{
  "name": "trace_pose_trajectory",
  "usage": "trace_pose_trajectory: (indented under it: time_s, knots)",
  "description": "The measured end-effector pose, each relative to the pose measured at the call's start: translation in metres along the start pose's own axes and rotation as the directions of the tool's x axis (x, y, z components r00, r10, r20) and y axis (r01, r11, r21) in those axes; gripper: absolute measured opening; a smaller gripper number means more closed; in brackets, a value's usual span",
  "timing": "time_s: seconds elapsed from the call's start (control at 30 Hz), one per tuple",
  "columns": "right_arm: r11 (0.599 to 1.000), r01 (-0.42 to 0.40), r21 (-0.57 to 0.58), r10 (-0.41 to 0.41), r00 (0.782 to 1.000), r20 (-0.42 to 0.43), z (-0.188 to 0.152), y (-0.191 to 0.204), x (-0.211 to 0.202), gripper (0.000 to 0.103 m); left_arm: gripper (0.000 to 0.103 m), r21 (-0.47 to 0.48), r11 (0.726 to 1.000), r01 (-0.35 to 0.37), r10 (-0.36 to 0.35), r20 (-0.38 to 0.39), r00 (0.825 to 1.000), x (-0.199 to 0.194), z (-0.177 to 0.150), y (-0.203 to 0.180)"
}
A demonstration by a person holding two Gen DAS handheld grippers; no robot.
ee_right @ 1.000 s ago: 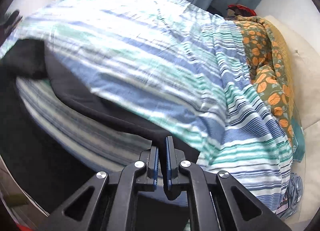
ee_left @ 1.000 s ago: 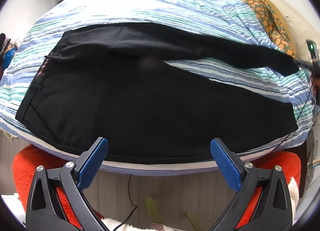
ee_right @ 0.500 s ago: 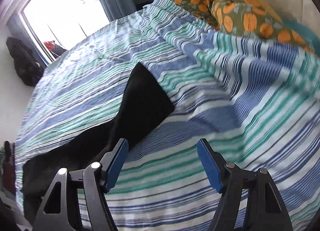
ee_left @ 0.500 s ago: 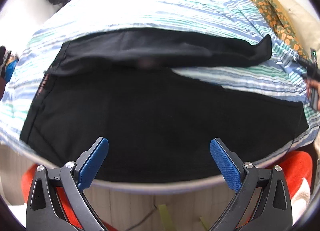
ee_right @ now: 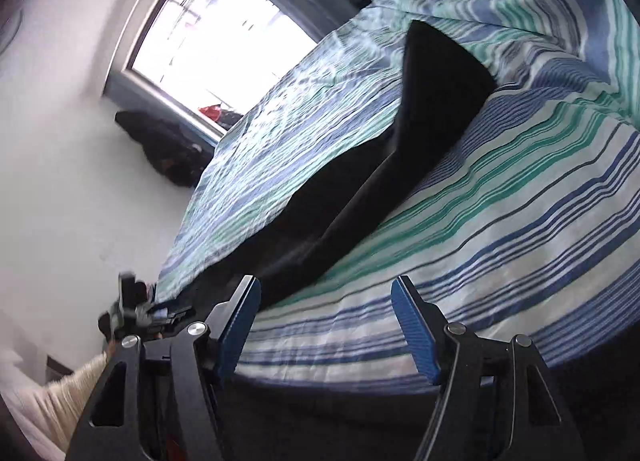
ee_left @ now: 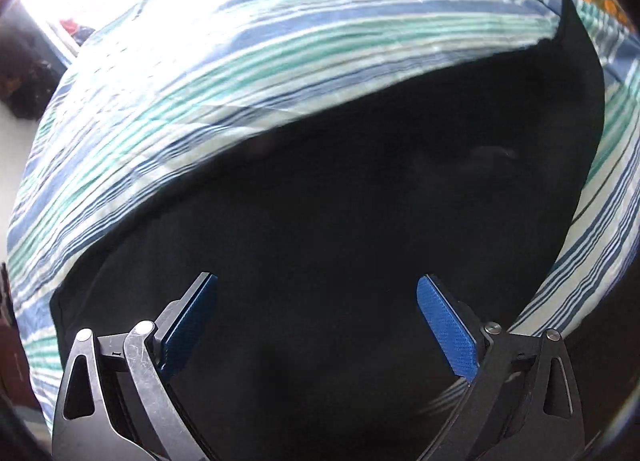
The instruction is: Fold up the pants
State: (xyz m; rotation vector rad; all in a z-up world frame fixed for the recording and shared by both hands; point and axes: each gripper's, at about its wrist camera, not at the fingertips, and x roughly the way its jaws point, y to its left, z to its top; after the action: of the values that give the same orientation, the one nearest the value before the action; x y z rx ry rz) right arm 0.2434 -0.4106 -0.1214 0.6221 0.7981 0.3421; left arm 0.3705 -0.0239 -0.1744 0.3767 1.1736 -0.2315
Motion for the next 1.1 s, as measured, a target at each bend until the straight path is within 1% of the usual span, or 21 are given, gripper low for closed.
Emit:
trace_pose_trajectory:
  time_s: [0.07, 0.17, 0.27, 0.33, 0.37, 0.43, 0.47, 0.53, 0.6, 0.63, 0.67, 0.73, 0.8, 0.83, 0.9, 0.93, 0.97, 1.0, 1.03, 1.07, 1.1]
  knots:
    - [0.999, -0.042, 0.02, 0.042, 0.999, 0.021, -0.01, -0.004, 0.002, 0.069, 0.099, 0.048, 0.996, 0.076, -0.077, 0.019, 0.997, 0.007, 0.014, -0.026]
    - [0.994, -0.069, 0.085, 0.063, 0.995, 0.078, -0.013, -0.024, 0.006, 0.069, 0.099, 0.079, 0.977, 0.199, -0.201, 0.012, 0.98, 0.025, 0.057, -0.072]
    - [0.982, -0.089, 0.169, 0.076, 0.993, 0.086, -0.003, -0.043, 0.012, 0.069, 0.1, 0.101, 0.972, 0.212, -0.216, 0.034, 0.976, 0.045, 0.104, -0.116]
    - [0.969, -0.145, 0.2, 0.126, 0.987, 0.101, 0.01, -0.052, 0.018, 0.069, 0.1, 0.098, 0.971, 0.22, -0.226, 0.055, 0.973, 0.051, 0.131, -0.138]
    - [0.954, -0.186, 0.235, 0.162, 0.98, 0.12, 0.019, -0.06, 0.021, 0.069, 0.1, 0.09, 0.971, 0.221, -0.227, 0.066, 0.972, 0.053, 0.141, -0.144]
    - [0.902, -0.287, 0.322, 0.243, 0.955, 0.168, 0.037, -0.082, 0.031, 0.069, 0.1, 0.065, 0.976, 0.208, -0.213, 0.088, 0.973, 0.057, 0.152, -0.148]
    - [0.882, -0.305, 0.36, 0.254, 0.95, 0.181, 0.047, -0.092, 0.039, 0.069, 0.1, 0.048, 0.977, 0.206, -0.209, 0.096, 0.973, 0.059, 0.153, -0.148]
    - [0.87, -0.274, 0.41, 0.214, 0.959, 0.188, 0.066, -0.114, 0.056, 0.069, 0.1, 0.021, 0.975, 0.223, -0.224, 0.119, 0.967, 0.062, 0.149, -0.141]
    - [0.859, -0.249, 0.446, 0.191, 0.966, 0.172, 0.08, -0.131, 0.077, 0.067, 0.101, 0.022, 0.971, 0.236, -0.237, 0.148, 0.96, 0.064, 0.144, -0.135]
    - [0.859, -0.212, 0.467, 0.16, 0.976, 0.149, 0.084, -0.135, 0.086, 0.057, 0.101, 0.022, 0.97, 0.243, -0.243, 0.16, 0.957, 0.066, 0.14, -0.131]
    - [0.861, -0.172, 0.479, 0.123, 0.983, 0.133, 0.087, -0.138, 0.093, 0.051, 0.102, 0.019, 0.969, 0.248, -0.247, 0.172, 0.953, 0.068, 0.139, -0.13]
    - [0.857, -0.147, 0.494, 0.077, 0.984, 0.16, 0.089, -0.143, 0.1, 0.047, 0.103, 0.014, 0.968, 0.25, -0.248, 0.195, 0.949, 0.071, 0.137, -0.132]
    - [0.852, -0.096, 0.515, 0.007, 0.985, 0.173, 0.086, -0.145, 0.105, 0.04, 0.103, 0.01, 0.967, 0.256, -0.252, 0.215, 0.944, 0.071, 0.133, -0.132]
    - [0.852, -0.058, 0.52, -0.031, 0.986, 0.161, 0.086, -0.145, 0.107, 0.03, 0.103, 0.005, 0.965, 0.262, -0.257, 0.221, 0.941, 0.071, 0.133, -0.131]
    - [0.837, -0.008, 0.547, -0.08, 0.987, 0.138, 0.082, -0.144, 0.105, 0.019, 0.103, -0.004, 0.961, 0.277, -0.269, 0.232, 0.935, 0.072, 0.132, -0.128]
    - [0.827, 0.017, 0.562, -0.1, 0.988, 0.117, 0.08, -0.14, 0.103, 0.02, 0.102, -0.006, 0.959, 0.282, -0.273, 0.238, 0.932, 0.07, 0.13, -0.13]
    - [0.815, 0.03, 0.579, -0.107, 0.989, 0.099, 0.077, -0.137, 0.098, 0.023, 0.102, -0.008, 0.959, 0.284, -0.274, 0.244, 0.93, 0.071, 0.129, -0.129]
    - [0.807, 0.017, 0.59, -0.09, 0.991, 0.095, 0.079, -0.136, 0.093, 0.028, 0.103, -0.009, 0.959, 0.283, -0.272, 0.25, 0.929, 0.071, 0.129, -0.129]
    - [0.81, -0.016, 0.586, -0.06, 0.992, 0.11, 0.078, -0.138, 0.087, 0.043, 0.103, -0.008, 0.96, 0.28, -0.269, 0.256, 0.929, 0.071, 0.129, -0.125]
    - [0.816, -0.039, 0.577, -0.041, 0.991, 0.126, 0.079, -0.135, 0.086, 0.055, 0.103, -0.007, 0.96, 0.279, -0.268, 0.26, 0.928, 0.068, 0.117, -0.113]
    - [0.821, -0.045, 0.57, -0.039, 0.99, 0.135, 0.083, -0.134, 0.087, 0.06, 0.102, -0.007, 0.961, 0.276, -0.265, 0.262, 0.928, 0.069, 0.118, -0.116]
